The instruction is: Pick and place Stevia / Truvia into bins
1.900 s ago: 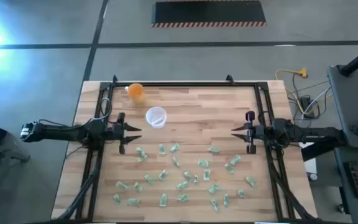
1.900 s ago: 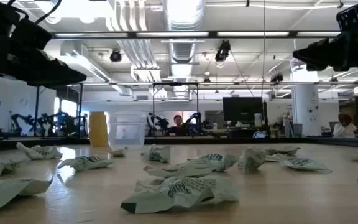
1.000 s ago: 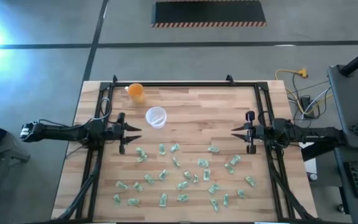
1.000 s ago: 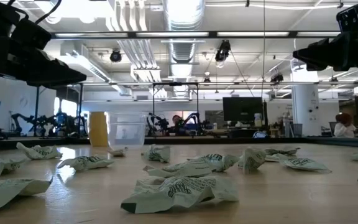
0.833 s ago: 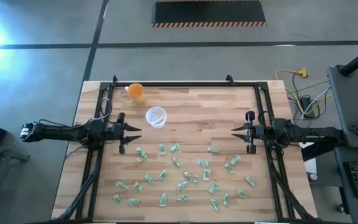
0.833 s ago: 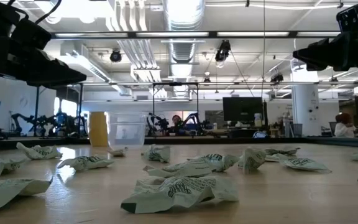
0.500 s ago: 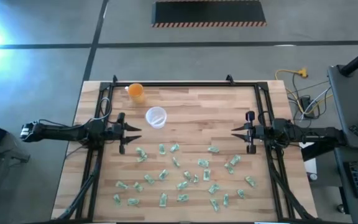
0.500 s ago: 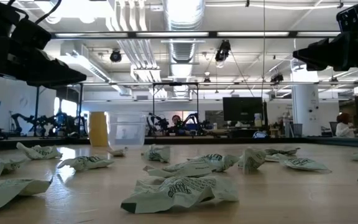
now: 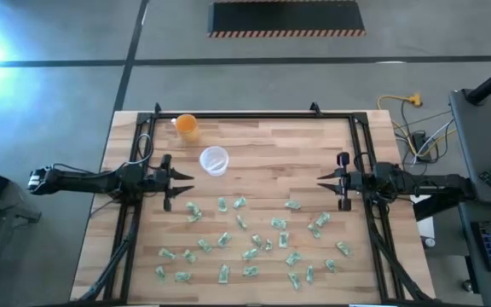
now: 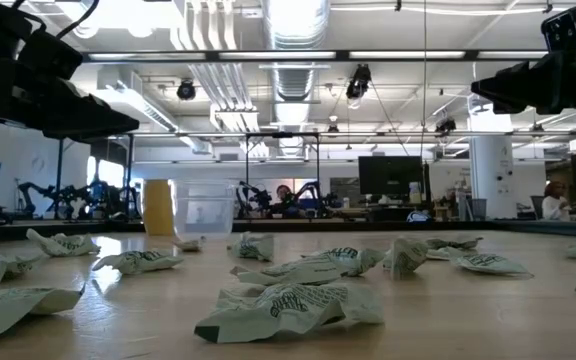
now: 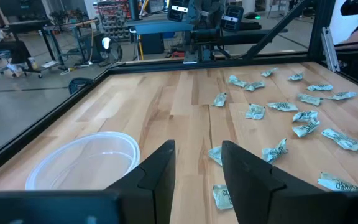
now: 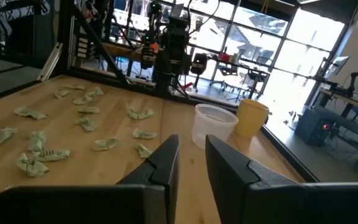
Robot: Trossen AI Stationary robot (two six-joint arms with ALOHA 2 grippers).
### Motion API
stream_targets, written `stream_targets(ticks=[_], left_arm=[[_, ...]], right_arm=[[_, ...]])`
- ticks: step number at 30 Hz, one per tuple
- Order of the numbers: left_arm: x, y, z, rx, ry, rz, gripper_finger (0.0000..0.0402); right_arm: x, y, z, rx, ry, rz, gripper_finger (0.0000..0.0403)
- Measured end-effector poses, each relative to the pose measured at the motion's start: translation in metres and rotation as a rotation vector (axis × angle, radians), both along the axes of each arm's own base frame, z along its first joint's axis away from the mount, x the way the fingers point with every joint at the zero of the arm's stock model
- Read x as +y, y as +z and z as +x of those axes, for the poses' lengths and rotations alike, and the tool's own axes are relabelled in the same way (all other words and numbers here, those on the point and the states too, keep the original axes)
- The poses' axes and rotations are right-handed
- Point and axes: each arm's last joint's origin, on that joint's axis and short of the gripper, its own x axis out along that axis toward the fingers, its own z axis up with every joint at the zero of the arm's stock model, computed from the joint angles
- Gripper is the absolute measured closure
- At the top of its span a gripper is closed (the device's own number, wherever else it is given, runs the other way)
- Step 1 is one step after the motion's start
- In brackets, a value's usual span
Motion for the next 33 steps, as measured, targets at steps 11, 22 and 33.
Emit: stream_targets(ticks=[11, 22, 33], left_arm=[[0.0, 0.0, 0.0, 0.0, 0.0, 0.0, 0.0287], [0.0, 0.0, 0.0, 0.001, 0.0, 0.0, 0.0287], [0.0001, 0.0007, 0.0001, -0.007, 0.004, 0.001, 0.0287]], right_arm=[[0.0, 0.0, 0.0, 0.0, 0.0, 0.0, 0.0335], [0.0, 0.0, 0.0, 0.0, 0.0, 0.0, 0.0335], [0.0, 0.0014, 0.0, -0.011, -0.002, -0.354, 0.0335]])
